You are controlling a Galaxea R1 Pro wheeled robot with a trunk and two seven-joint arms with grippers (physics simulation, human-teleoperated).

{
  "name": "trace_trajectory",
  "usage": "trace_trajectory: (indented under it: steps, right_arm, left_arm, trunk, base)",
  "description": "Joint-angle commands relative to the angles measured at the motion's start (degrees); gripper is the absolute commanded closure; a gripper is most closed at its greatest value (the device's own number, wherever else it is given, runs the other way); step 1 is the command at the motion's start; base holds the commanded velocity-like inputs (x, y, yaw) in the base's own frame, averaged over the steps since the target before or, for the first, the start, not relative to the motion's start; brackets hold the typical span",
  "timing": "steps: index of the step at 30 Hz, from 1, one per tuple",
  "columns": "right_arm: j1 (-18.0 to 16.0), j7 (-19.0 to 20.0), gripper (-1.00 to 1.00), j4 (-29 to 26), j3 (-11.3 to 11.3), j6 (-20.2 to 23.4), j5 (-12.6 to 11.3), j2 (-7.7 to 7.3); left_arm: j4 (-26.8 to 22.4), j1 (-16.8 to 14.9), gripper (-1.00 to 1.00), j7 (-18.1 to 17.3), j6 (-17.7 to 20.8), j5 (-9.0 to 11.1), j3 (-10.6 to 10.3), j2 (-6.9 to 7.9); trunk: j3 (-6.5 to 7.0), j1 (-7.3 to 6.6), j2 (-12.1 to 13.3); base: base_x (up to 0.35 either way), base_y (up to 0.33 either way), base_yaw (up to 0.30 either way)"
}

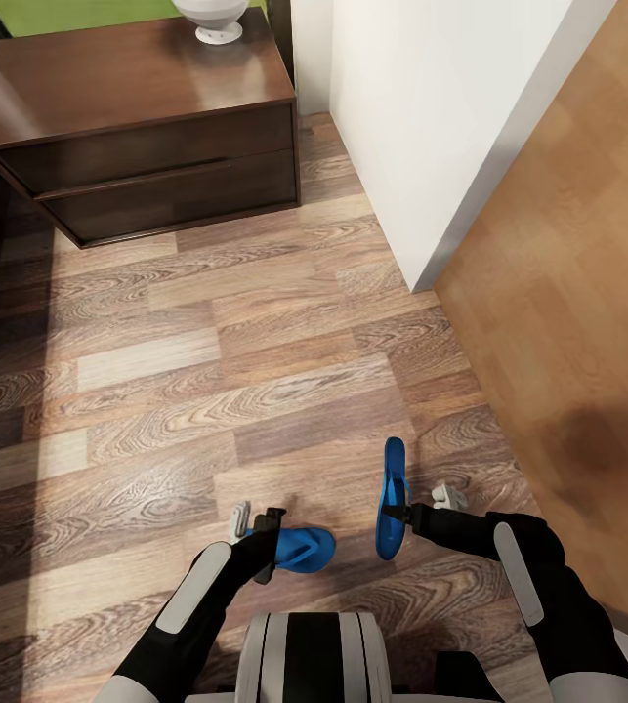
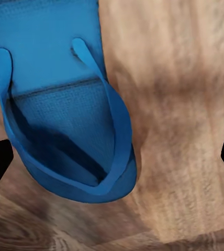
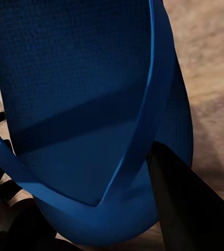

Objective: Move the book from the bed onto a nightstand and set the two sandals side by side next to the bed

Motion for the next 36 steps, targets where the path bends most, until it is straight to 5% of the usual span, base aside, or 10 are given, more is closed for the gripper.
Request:
trace_trajectory:
  steps: [1, 10, 19, 36]
  right_arm:
    - [0.0, 0.5, 1.0, 0.0, -0.1, 0.2, 0.4, 0.01]
    - [0.0, 0.4, 1.0, 0.0, -0.1, 0.2, 0.4, 0.01]
    - [-0.1, 0.4, 1.0, 0.1, 0.0, 0.2, 0.4, 0.01]
    - [-0.1, 0.4, 1.0, 0.1, 0.1, 0.2, 0.4, 0.01]
  left_arm:
    - [-0.1, 0.0, -1.0, 0.3, -0.7, 0.1, 0.0, 0.01]
    - [-0.1, 0.0, -1.0, 0.3, -1.8, -0.3, 0.0, 0.19]
    - [0.2, 0.0, -1.0, 0.2, -1.0, -5.7, 0.0, 1.46]
    - [0.1, 0.0, -1.0, 0.2, -1.1, -5.8, 0.0, 1.58]
  trunk:
    - [-0.03, -0.01, 0.0]
    - [-0.03, -0.01, 0.0]
    - [-0.03, -0.01, 0.0]
    - [-0.03, -0.01, 0.0]
  base:
    - [0.0, 0.0, 0.0]
    - [0.0, 0.0, 0.0]
    - [0.0, 0.0, 0.0]
    - [0.0, 0.0, 0.0]
